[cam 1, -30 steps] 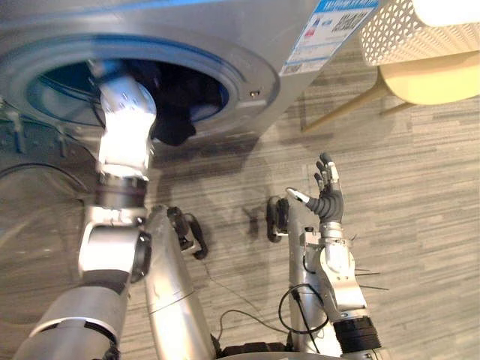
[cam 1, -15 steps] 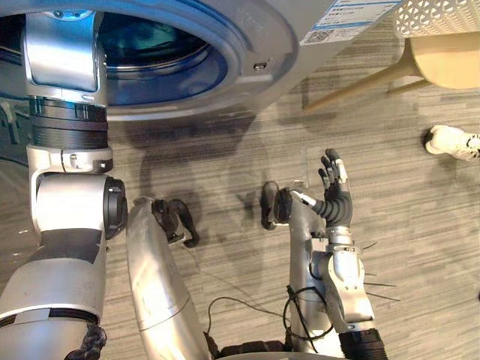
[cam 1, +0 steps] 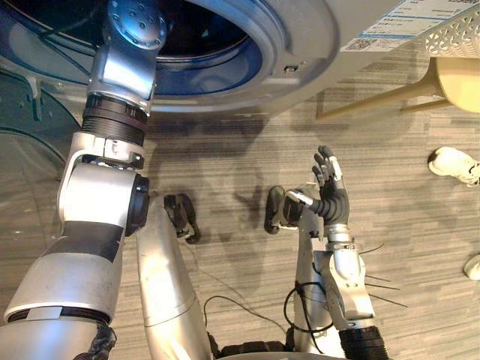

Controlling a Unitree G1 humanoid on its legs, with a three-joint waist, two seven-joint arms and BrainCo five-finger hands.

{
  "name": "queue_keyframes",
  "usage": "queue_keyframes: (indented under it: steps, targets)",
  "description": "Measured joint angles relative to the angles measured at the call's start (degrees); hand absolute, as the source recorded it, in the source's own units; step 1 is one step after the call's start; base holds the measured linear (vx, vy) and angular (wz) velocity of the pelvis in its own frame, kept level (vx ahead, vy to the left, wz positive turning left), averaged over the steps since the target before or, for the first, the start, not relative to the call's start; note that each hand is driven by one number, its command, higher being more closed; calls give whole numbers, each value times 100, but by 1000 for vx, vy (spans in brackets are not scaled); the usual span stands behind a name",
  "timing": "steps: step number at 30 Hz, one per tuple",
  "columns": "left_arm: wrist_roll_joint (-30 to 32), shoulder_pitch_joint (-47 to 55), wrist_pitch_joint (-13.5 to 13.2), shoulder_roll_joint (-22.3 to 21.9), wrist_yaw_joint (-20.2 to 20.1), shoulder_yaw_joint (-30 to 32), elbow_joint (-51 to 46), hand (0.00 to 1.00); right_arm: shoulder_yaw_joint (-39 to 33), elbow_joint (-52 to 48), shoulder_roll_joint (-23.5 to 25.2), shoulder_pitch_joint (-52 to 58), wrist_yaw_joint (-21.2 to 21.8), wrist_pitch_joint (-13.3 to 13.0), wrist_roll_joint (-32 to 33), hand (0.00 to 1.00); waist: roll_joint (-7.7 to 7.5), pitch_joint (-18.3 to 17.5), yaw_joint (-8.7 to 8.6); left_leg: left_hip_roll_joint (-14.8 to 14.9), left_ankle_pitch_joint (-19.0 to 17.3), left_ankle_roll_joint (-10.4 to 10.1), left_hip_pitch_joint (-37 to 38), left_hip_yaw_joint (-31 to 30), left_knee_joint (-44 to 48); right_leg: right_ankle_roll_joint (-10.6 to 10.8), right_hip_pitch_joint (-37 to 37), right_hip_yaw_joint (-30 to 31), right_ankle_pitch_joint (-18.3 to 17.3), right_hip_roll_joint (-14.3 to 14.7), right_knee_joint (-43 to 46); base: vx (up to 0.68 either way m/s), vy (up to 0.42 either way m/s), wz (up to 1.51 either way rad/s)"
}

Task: Pick up the laundry basket with both hands and put the clothes into the washing machine.

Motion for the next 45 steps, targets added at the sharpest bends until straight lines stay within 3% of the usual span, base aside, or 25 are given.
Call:
queue_keyframes:
  steps: [2, 6, 12, 16, 19, 24, 28, 31, 34, 37, 42, 44, 45]
  targets:
    - [82, 1, 5, -3, -320, -141, -2, 0, 7, 4, 2, -6, 161, 70, 62, 0, -4, -3, 7, -12, 43, -16, 62, 16, -99, -3, 54, -3, 2, -5, -64, 37, -20, 5]
    - [74, 16, 3, -3, -231, -128, -262, 0, 8, 3, 6, -7, 188, 76, 116, 0, -14, -11, 12, -21, 92, -94, 180, -44, -233, -42, 234, -129, -17, -7, -172, 38, -20, 5]
    - [49, 1158, -165, -2, 670, 273, -1810, 0, 102, 11, 75, 37, 150, -7, 85, 0, -84, -365, 67, -32, 176, -248, 324, -123, -522, -176, 394, -295, -88, -20, -336, 45, -42, 7]
    - [-190, 2487, -180, -175, 949, 726, -2355, 0, 140, 25, 83, 86, 20, -23, -86, 0, -85, -543, 95, -109, 295, -333, 573, -141, -867, -243, 657, -408, -123, -96, -550, 55, -60, 18]
    - [-391, 3497, -214, -469, 998, 1031, -2633, 0, 137, 61, 79, 88, -74, -20, -260, 0, -86, -594, 163, -123, 376, -396, 853, -155, -1151, -261, 966, -499, -129, -98, -778, 37, -71, 13]
    - [-632, 5451, -267, -1494, 992, 1275, -3069, 0, 36, 449, 60, 165, -105, 97, -378, 0, -76, -847, 279, -190, 525, -493, 1571, -131, -1843, -291, 1695, -650, -113, -107, -1369, 58, -69, 14]
    - [-849, 7074, -414, -2236, 972, 1206, -3278, 0, -44, 732, -23, 528, -189, 206, -465, 0, -42, -1141, 412, -226, 678, -590, 2569, -84, -2679, -344, 2724, -858, -82, -117, -2110, 130, -95, 19]
    - [-957, 7905, -513, -2408, 868, 1184, -3269, 0, -70, 1111, -65, 728, -187, 267, -466, 0, -30, -1316, 422, -316, 847, -646, 3352, -64, -3374, -369, 3542, -1037, -47, -178, -2690, 127, -85, 30]
    - [-1140, 8486, -567, -2497, 708, 1143, -3031, 0, -89, 1592, -193, 772, -184, 419, -468, 0, 76, -1403, 427, -316, 1005, -657, 4154, 15, -4046, -341, 4410, -1225, 88, -181, -3356, 131, -20, 23]
    - [-1314, 8728, -599, -2469, 420, 942, -2144, 0, -78, 2156, -236, 774, -181, 501, -465, 0, 94, -1502, 454, -403, 1396, -579, 5136, 312, -5082, -234, 5308, -1266, 420, -185, -4298, 124, 50, 11]
    - [-1479, 8699, -660, -2503, 81, 970, -344, 0, -74, 3406, -235, 706, -179, 510, -457, 0, 217, -1919, 439, -511, 2123, -485, 6441, 776, -6893, -75, 6481, -1299, 1198, -36, -6116, 103, 64, -7]
    - [-1571, 8673, -657, -2481, -19, 1042, 490, 0, -100, 4328, -314, 595, -186, 554, -454, 0, 347, -2148, 416, -624, 2684, -461, 7230, 948, -8172, -3, 7134, -1273, 1772, 121, -7310, 146, 54, -18]
    - [-1571, 8674, -657, -2467, -28, 1041, 613, 0, -106, 4489, -349, 580, -186, 588, -453, 0, 381, -2169, 413, -646, 2797, -459, 7391, 985, -8416, 1, 7272, -1263, 1884, 149, -7536, 106, 49, -18]
